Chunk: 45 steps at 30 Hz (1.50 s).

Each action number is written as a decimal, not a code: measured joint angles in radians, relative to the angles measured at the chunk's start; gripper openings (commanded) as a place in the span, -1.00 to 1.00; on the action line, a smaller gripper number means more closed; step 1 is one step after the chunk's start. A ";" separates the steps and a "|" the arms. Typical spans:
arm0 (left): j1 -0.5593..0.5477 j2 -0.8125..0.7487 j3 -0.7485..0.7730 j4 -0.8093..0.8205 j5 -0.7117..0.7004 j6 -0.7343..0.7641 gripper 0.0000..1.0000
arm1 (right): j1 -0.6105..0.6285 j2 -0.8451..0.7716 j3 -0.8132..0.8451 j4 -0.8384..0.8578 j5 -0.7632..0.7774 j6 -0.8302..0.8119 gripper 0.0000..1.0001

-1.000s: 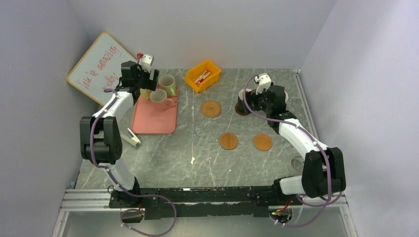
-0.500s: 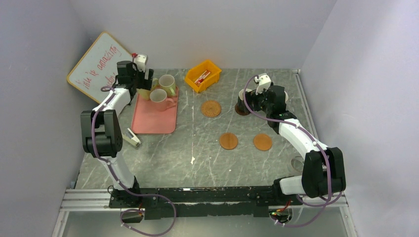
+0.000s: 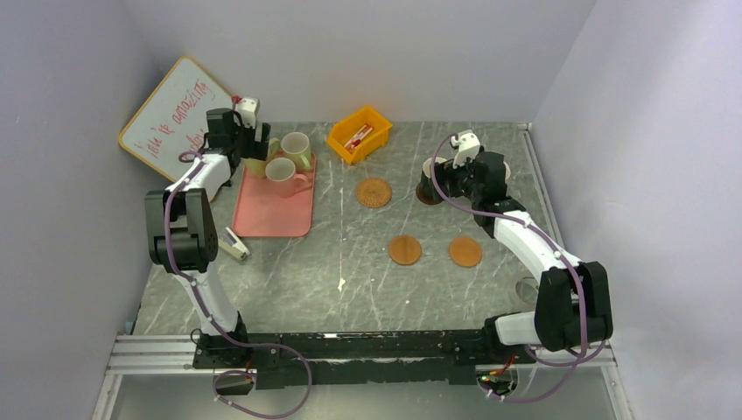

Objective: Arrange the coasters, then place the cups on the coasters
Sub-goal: Pick up the cup from the tray.

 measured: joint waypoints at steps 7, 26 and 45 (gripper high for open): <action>0.002 0.000 -0.004 0.012 0.004 -0.022 0.93 | 0.000 0.000 0.000 0.001 0.000 0.000 0.99; 0.006 -0.037 -0.035 0.045 0.060 -0.055 0.93 | 0.000 0.000 0.000 0.002 0.000 0.000 0.99; 0.006 -0.024 -0.036 0.036 0.051 -0.040 0.93 | 0.000 0.000 0.000 0.002 0.000 0.000 0.99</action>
